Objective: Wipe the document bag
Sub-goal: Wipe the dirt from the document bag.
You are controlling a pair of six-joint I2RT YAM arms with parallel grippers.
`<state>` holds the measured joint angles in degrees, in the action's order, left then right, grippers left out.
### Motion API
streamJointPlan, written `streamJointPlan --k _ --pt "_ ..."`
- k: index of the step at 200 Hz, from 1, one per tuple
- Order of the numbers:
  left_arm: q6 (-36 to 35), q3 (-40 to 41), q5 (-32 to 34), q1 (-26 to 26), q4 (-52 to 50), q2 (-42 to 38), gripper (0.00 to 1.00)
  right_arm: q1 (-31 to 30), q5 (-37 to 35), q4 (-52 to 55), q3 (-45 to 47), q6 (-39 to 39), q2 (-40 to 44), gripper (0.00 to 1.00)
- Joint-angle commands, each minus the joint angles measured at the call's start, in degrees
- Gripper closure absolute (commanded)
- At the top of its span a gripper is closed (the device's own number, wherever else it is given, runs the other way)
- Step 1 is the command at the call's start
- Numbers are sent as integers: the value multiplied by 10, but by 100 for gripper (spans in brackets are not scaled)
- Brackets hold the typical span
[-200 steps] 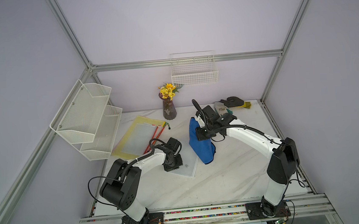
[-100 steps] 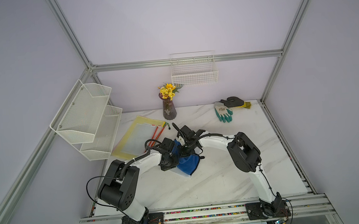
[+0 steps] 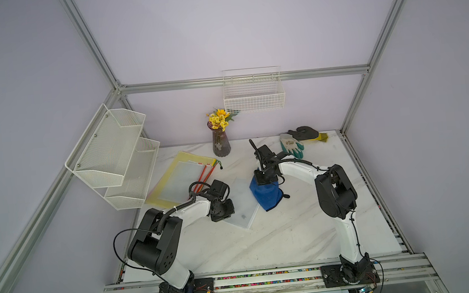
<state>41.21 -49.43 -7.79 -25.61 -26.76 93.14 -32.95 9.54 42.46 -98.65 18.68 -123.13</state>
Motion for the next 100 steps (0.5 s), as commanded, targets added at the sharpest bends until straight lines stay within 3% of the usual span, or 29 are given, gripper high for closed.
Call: streamJointPlan --k 1,18,50,81,100 --pt "8 16 31 0 -30 49 100 -82 190 98 -27 -57 37 100" --pt "12 8 35 0 -31 51 100 -107 251 73 25 -27 47 100" --pt "17 17 39 0 -35 41 100 -97 215 10 91 47 14 100" --pt "15 42 36 0 -31 32 100 -11 86 -26 138 108 35 100" --pt "8 49 35 0 -33 32 100 29 -50 -16 138 102 72 100"
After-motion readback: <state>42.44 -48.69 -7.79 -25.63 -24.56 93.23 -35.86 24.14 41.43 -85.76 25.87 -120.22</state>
